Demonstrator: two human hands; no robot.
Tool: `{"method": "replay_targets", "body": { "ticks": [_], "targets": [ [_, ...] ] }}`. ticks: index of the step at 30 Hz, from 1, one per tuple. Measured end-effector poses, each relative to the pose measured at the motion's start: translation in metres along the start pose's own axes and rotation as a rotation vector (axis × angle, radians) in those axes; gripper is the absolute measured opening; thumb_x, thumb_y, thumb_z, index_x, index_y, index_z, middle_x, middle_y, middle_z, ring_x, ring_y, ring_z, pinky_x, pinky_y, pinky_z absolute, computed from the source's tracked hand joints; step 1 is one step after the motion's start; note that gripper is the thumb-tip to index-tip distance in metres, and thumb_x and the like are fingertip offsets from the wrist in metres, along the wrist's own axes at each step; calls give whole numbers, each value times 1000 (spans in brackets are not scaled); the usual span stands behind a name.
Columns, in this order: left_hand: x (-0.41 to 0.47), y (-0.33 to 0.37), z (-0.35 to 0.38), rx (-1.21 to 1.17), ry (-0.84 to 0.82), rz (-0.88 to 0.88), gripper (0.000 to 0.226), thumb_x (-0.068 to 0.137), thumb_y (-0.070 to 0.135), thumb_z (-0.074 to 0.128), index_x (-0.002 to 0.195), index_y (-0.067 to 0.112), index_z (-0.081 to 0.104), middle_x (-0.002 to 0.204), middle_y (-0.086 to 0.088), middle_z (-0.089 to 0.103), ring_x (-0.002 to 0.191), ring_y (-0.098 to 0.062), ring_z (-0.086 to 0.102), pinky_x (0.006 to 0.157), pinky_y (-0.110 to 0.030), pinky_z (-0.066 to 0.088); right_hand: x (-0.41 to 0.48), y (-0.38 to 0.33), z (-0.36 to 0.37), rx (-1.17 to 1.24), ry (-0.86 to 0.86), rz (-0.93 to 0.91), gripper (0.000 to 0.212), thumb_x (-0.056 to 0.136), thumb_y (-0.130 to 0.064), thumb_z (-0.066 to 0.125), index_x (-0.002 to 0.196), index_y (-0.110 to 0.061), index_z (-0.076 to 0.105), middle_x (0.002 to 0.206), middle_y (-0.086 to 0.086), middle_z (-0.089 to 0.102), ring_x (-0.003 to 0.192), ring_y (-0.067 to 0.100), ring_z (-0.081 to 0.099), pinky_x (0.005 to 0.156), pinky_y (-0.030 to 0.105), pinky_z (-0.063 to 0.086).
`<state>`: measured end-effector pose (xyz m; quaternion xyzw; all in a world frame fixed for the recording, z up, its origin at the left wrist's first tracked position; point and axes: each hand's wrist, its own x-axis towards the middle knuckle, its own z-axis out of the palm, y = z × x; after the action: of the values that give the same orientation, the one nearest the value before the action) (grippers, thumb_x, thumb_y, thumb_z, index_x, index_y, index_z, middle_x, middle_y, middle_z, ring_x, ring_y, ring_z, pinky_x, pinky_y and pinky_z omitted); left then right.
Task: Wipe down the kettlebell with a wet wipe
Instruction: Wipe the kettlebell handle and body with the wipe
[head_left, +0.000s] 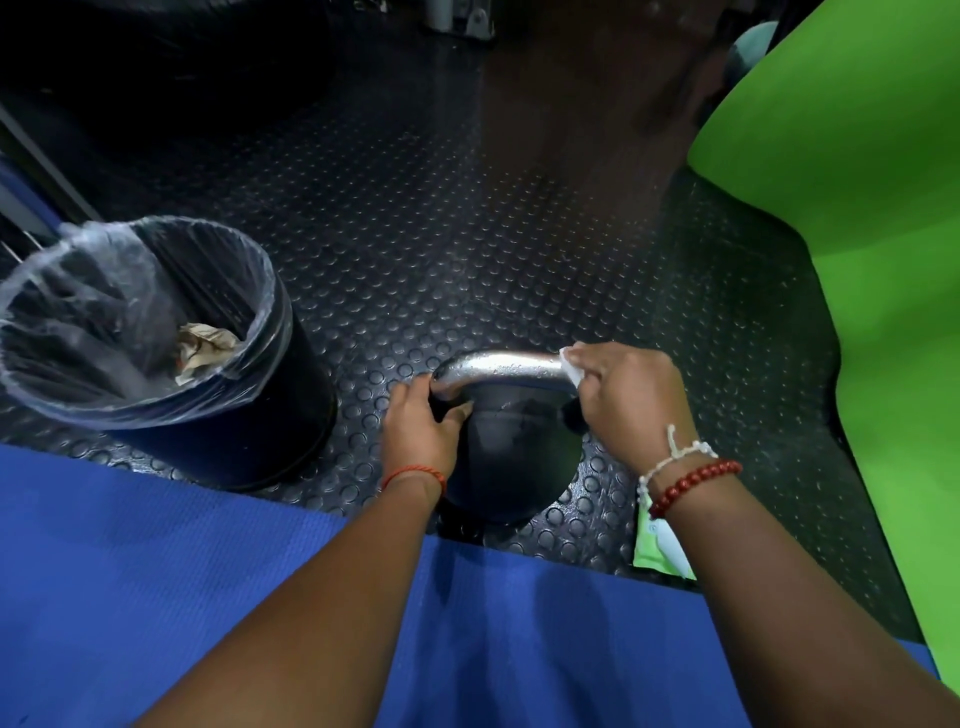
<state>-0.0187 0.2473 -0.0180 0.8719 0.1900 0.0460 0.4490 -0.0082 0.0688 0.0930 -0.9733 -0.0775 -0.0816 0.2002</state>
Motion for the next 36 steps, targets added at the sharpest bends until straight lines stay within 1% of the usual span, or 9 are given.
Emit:
{"method": "replay_targets", "body": {
  "ticks": [3,6,9,14,18,22,26,31,36],
  "targets": [
    [0,1,0,0,-1,0,22,80,28,73,94,17,60,98,5,48,91,-20,54,84,-29,46,12,2,1,-85,-94,40,30,79,8,50,88,-7,74,90,11,73,71,24,67,66,38,59],
    [0,1,0,-8,-1,-4,24,79,28,73,96,16,60,100,3,50,93,-21,55,86,-32,48,1,-2,3,-65,-31,-111,28,79,12,55,88,-6,75,90,10,73,78,26,68,71,41,59],
    [-1,1,-1,-12,-10,-20,22,80,30,72,92,18,59,101,2,52,93,-21,55,85,-34,49,11,-1,-2,-2,-53,43,31,85,5,53,97,-13,75,96,4,74,83,22,68,79,36,58],
    [0,1,0,-11,-8,-19,24,80,31,72,94,18,59,103,2,51,93,-20,55,85,-35,49,12,1,-2,-43,-118,11,32,80,10,52,92,-9,75,95,4,73,81,22,68,75,37,58],
    [-1,3,-1,-3,-15,-25,24,81,32,71,95,18,59,103,3,51,92,-19,55,84,-33,49,25,3,-6,-21,-221,189,35,86,2,51,98,-21,75,95,-2,73,68,14,62,65,24,53],
    [-1,3,-1,-1,-15,-22,21,81,31,71,92,20,57,100,5,49,92,-19,54,85,-35,49,15,2,-10,-17,-182,42,28,89,-2,55,106,-17,72,107,-1,71,91,17,67,86,26,54],
    [-2,4,-1,8,-14,-22,22,81,32,71,92,19,57,101,4,49,91,-20,55,83,-34,49,33,-2,-11,-12,-302,202,36,88,1,49,99,-21,75,96,-3,73,54,4,49,47,11,36],
    [-2,3,-1,12,-10,-21,23,81,33,71,92,19,56,104,3,50,90,-19,55,82,-34,50,36,-2,-15,-1,-335,150,34,89,-1,49,102,-19,74,105,-4,71,54,1,46,46,4,34],
    [-3,2,0,5,-6,-20,24,80,33,72,93,19,58,104,3,51,92,-21,56,84,-36,50,48,-9,-16,-50,-431,142,35,86,3,51,96,-20,76,108,-2,71,59,4,51,48,12,36]
  ]
}}
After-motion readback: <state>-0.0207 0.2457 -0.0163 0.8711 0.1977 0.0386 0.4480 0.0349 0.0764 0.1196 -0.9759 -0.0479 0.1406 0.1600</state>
